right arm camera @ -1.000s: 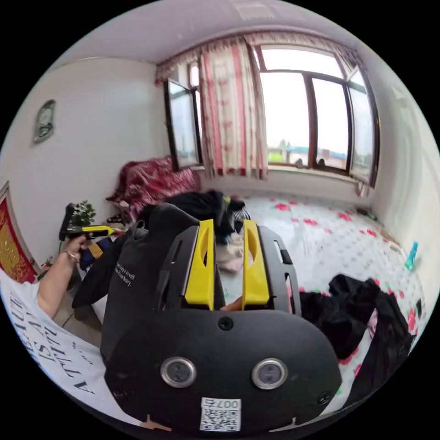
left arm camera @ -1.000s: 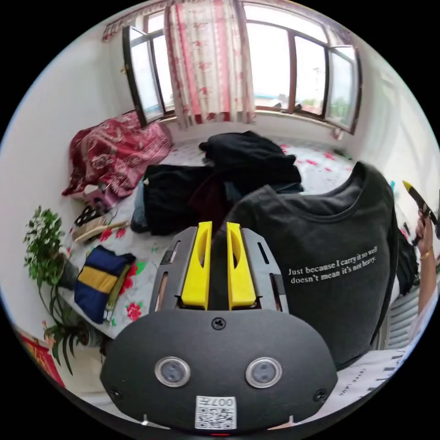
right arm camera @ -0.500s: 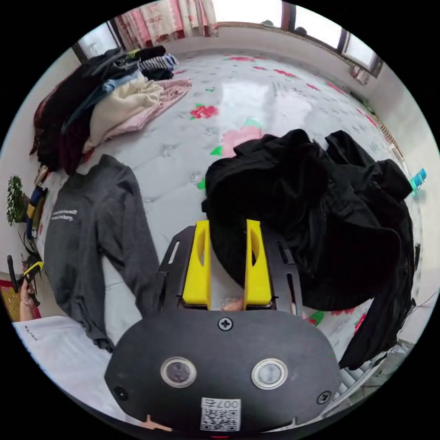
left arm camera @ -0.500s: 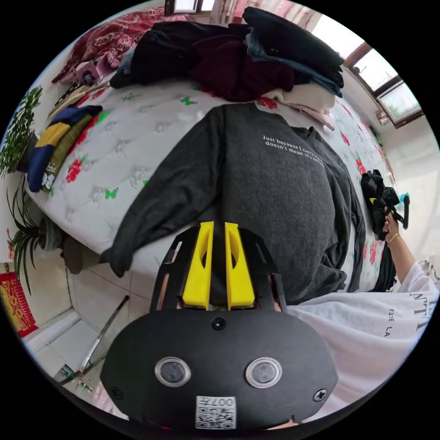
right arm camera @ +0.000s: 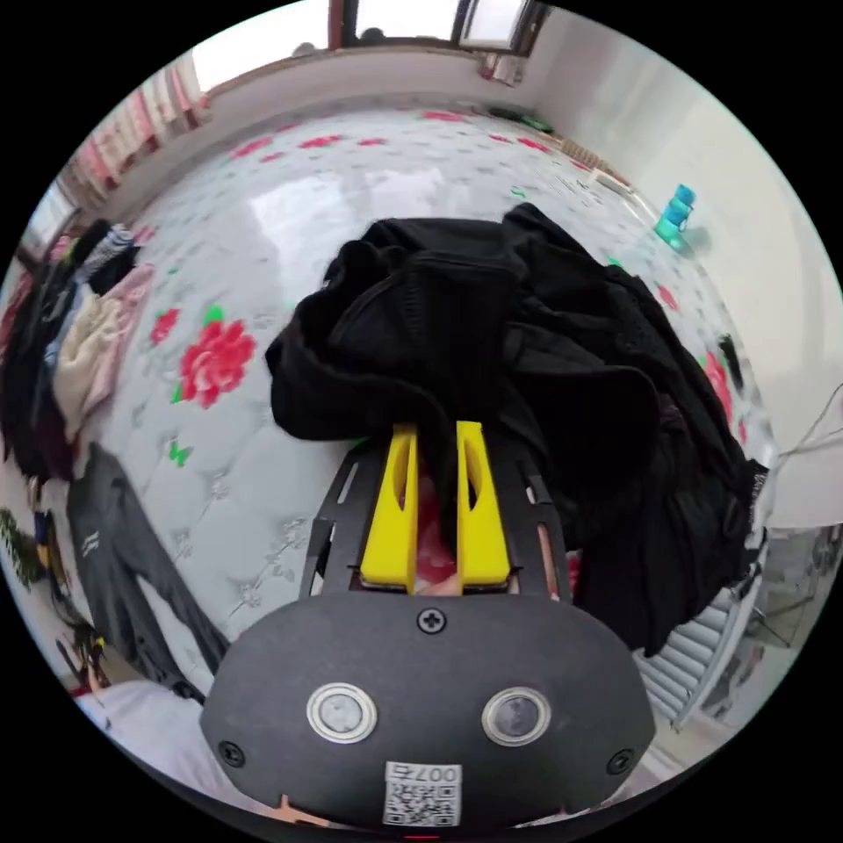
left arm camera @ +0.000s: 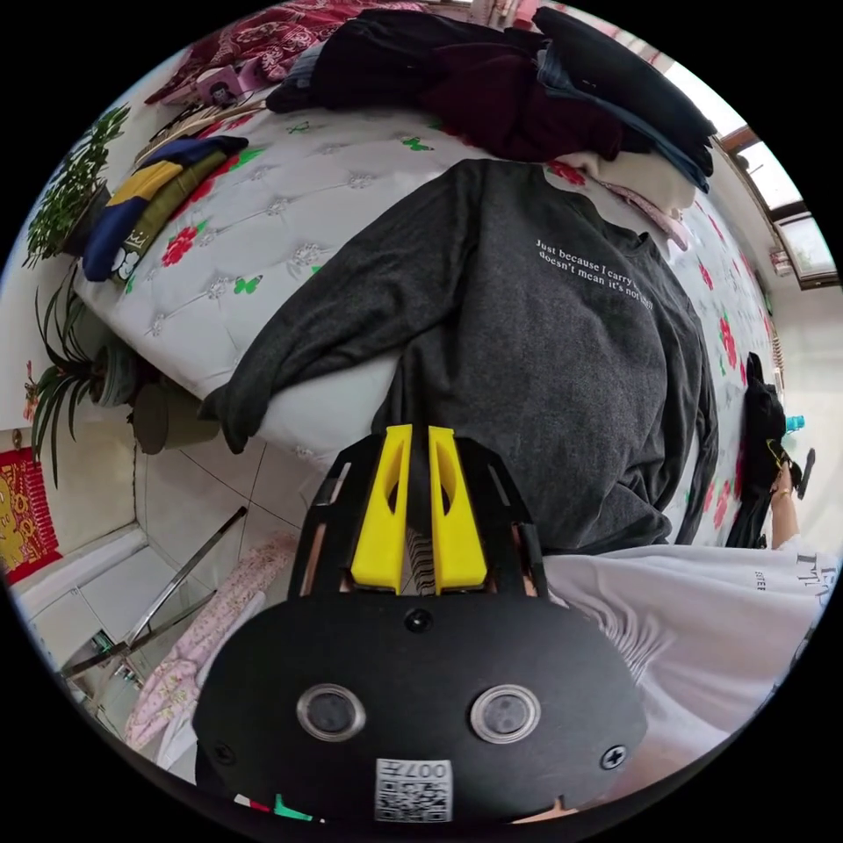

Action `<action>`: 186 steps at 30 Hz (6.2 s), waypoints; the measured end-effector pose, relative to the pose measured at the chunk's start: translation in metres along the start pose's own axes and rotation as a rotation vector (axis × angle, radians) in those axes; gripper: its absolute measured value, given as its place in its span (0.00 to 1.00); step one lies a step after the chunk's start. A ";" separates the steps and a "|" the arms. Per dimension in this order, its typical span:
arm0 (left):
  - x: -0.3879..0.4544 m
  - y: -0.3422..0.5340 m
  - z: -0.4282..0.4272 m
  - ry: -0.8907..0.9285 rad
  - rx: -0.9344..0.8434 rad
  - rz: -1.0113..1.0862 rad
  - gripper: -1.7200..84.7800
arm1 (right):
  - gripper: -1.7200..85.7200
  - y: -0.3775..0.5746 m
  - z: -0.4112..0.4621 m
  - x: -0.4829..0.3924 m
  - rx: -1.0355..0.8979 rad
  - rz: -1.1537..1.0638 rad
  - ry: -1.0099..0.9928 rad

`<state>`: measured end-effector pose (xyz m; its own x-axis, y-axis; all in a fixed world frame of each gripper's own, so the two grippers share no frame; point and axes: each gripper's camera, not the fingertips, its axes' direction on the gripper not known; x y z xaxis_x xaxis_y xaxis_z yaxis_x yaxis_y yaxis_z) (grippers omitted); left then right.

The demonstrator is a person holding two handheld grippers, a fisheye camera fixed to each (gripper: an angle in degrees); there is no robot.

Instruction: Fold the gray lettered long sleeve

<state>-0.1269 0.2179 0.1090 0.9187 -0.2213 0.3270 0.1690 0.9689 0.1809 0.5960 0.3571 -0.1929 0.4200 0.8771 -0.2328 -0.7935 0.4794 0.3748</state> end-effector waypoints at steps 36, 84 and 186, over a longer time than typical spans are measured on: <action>-0.166 -0.155 -0.028 -0.326 0.155 0.122 0.02 | 0.07 0.433 -0.082 -0.334 -0.222 -0.329 -0.485; -0.076 0.041 -0.035 0.197 0.130 0.522 0.13 | 0.02 0.448 -0.197 -0.321 -0.051 -0.369 -0.289; -0.278 -0.126 -0.076 0.199 0.172 -0.158 0.03 | 0.02 0.399 -0.176 -0.401 -0.060 -0.394 -0.552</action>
<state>-0.3763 0.1662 -0.0746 0.9405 -0.3257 0.0971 0.2685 0.8872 0.3752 0.0339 0.1917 -0.1079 0.8333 0.5303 0.1561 -0.5514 0.7777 0.3017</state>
